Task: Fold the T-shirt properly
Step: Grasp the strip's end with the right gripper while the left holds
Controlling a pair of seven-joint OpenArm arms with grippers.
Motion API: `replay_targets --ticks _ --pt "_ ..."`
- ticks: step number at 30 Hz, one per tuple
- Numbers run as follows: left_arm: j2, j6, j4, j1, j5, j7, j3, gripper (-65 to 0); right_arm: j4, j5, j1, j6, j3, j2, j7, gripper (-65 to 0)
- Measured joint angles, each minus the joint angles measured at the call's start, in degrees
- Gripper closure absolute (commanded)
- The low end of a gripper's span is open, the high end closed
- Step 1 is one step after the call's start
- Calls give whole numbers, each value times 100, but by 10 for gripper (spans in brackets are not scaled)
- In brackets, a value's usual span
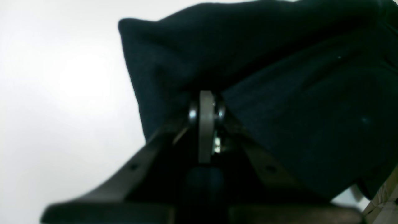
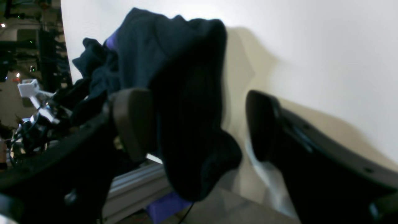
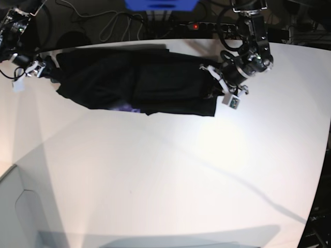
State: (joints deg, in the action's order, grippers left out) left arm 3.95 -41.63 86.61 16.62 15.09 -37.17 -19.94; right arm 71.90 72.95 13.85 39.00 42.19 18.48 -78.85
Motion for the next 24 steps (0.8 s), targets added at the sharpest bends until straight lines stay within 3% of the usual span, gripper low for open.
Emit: replay_targets --ticks 10,18,24 --pt "0 0 0 0 -2 0 0 0 17 2 0 0 2 -111 68 -523" --pt "0 -2 0 -2 -2 -2 0 0 46 175 -33 17 -688 -181 177 -523" --pt "0 -2 0 -4 -2 0 0 0 48 214 -48 22 -728 -293 212 -523"
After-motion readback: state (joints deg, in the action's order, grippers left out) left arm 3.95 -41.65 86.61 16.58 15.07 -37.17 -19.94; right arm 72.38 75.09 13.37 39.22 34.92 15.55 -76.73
